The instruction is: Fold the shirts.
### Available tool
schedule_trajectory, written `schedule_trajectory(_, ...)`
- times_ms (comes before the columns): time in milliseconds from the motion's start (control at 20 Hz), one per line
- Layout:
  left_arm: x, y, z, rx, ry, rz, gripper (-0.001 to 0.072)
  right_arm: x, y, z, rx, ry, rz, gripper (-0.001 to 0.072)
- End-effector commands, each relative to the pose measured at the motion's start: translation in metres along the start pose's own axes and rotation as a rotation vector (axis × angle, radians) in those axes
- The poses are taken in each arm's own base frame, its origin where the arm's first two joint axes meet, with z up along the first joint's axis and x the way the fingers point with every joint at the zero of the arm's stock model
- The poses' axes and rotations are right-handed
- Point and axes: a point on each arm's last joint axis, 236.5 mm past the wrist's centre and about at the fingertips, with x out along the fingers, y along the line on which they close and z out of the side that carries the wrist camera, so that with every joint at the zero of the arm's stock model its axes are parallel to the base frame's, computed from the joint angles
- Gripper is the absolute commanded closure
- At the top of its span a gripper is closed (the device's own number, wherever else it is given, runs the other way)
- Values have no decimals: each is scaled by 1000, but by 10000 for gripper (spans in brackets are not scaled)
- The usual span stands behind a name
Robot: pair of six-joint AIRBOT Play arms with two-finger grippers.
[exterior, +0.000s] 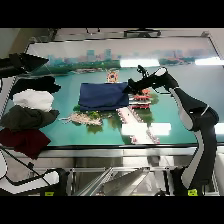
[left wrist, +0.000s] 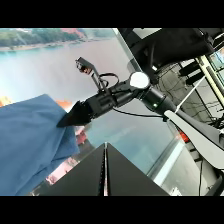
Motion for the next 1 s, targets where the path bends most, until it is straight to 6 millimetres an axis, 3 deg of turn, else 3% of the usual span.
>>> schedule_trajectory(0, 0, 0, 0, -3, 0, 0, 688, -57, -19, 22, 23, -97, -118, 694)
schedule_trajectory(100, 0, 0, 0, -2, 0, 0, 688, -127, -29, 39, 38, -206, -173, 696)
schedule_trajectory(200, 0, -1, 0, -3, 2, -2, 688, -217, -49, 50, 95, -378, -229, 696)
schedule_trajectory(250, 0, -1, -1, -3, 6, -4, 688, -264, -67, 46, 137, -468, -270, 696)
schedule_trajectory(350, 0, -1, -1, -2, 6, -4, 688, -360, -119, 10, 285, -650, -355, 696)
schedule_trajectory(500, 1, -2, -2, -2, 8, -6, 688, -459, -206, -93, 535, -862, -475, 696)
schedule_trajectory(600, 6, -6, -5, 2, 23, -18, 688, -486, -255, -171, 684, -943, -514, 696)
schedule_trajectory(700, 12, -11, -8, 7, 38, -31, 689, -480, -293, -233, 769, -926, -517, 695)
schedule_trajectory(800, 18, -16, -11, 11, 53, -46, 689, -463, -319, -267, 825, -899, -480, 694)
schedule_trajectory(950, 30, -27, -18, 12, 84, -74, 689, -451, -340, -285, 887, -886, -420, 693)
